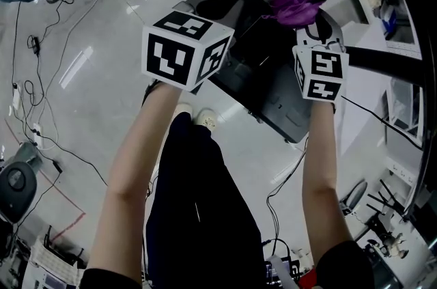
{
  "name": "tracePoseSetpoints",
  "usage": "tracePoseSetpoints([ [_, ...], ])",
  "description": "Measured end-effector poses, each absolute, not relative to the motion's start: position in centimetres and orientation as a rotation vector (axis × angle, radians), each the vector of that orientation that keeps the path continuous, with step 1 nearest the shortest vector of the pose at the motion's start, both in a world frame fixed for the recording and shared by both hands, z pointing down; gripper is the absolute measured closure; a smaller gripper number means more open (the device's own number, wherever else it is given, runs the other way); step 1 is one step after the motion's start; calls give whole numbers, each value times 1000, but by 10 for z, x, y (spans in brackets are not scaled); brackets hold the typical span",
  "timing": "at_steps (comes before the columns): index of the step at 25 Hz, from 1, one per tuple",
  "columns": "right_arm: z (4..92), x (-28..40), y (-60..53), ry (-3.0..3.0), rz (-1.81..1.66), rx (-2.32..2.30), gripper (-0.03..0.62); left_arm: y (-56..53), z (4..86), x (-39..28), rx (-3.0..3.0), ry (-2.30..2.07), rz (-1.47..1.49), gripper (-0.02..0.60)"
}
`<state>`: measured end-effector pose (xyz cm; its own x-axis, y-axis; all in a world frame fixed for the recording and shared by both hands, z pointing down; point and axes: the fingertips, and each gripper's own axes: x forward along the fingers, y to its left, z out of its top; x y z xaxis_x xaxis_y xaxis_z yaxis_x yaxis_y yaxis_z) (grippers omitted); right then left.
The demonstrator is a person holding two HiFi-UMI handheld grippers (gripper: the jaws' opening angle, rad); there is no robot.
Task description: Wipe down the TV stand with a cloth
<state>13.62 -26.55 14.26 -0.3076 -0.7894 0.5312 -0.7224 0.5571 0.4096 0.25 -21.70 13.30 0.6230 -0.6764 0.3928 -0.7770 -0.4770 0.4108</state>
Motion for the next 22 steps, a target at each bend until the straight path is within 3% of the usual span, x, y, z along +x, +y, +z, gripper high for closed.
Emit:
tracePoseSetpoints([
  [9, 200, 136, -265, -2046, 105, 1096, 494, -217, 138, 7, 2283, -1129, 250, 575],
  [14, 195, 141, -263, -2000, 63, 1160, 494, -214, 135, 13, 2295, -1111, 253, 575],
  [22, 112, 171, -249, -1712, -445, 1246, 494, -208, 123, 30, 2328, -1069, 243, 575],
])
